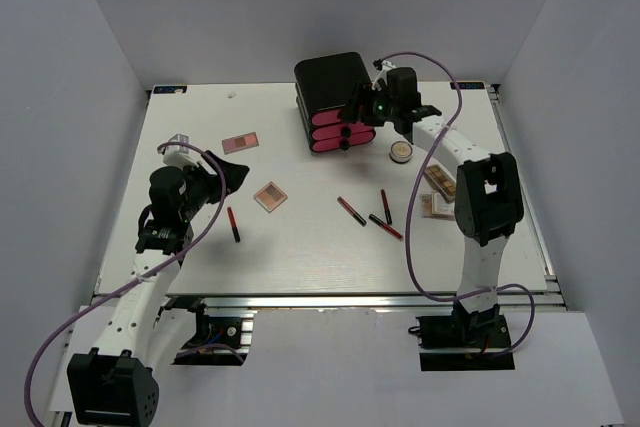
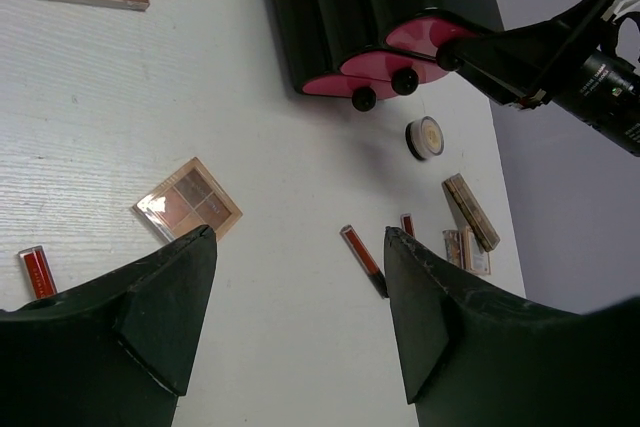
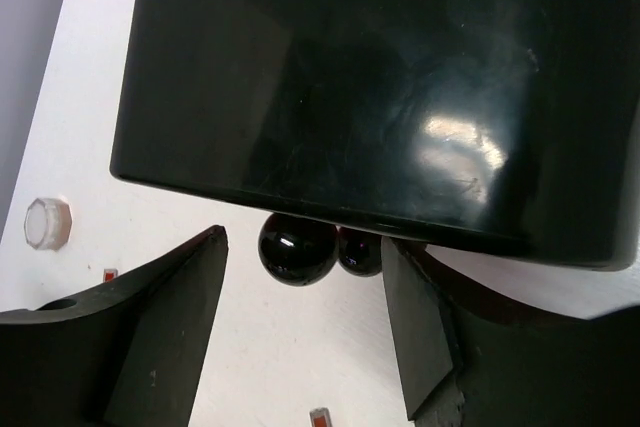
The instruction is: Organize the makeup
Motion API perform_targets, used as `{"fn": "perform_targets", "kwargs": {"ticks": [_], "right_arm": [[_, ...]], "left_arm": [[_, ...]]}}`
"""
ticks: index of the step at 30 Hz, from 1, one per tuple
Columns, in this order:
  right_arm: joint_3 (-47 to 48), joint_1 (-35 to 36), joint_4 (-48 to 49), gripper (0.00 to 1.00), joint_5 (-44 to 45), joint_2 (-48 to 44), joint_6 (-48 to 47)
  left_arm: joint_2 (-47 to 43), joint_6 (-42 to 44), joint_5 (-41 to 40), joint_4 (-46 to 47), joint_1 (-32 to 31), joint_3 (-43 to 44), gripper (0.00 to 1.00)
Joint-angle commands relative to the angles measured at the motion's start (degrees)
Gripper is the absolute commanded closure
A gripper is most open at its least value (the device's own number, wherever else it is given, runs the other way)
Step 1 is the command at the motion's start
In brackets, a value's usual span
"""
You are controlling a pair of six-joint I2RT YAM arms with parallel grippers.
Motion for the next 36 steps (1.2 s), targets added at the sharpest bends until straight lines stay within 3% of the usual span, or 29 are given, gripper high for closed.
{"fn": "perform_targets", "kwargs": {"ticks": [1,6,14,19,32,33,36], "right_arm": [[5.1,0.8,3.6,0.32,2.8,0.7,1.5],[4.1,1.3,3.5,0.38,4.5,1.1,2.6],[-0.3,1.7,7.3,0.72,6.0,-1.5,2.4],[-4.9,1.6,7.9,0.79,6.3,-5.8,2.2],[-26.1,1.7,7.3,0.79,5.8,-22.2,4.7],[-26.8,1.7,7.4,0.78,5.8,-22.6,4.7],[-28.1,1.7,8.3,0.6,5.0,-23.6,3.9]], "left_arm": [[-1.5,-0.7,-1.4,0.2,0.1,2.0,0.23],[-3.0,-0.8,-1.8,-1.1,0.1,1.3,0.22],[-4.7,-2.4,-2.5,-0.7,0.1,-2.0,0.22],[-3.5,-2.5,-5.3,-1.7,0.1,-4.8,0.22],[3.9,3.3,-12.1,-9.8,0.1,-6.5,0.19],[4.5,3.5,-12.7,-10.2,0.1,-6.5,0.19],[7.2,4.5,-14.8,-10.4,0.0,-6.6,0.2]]}}
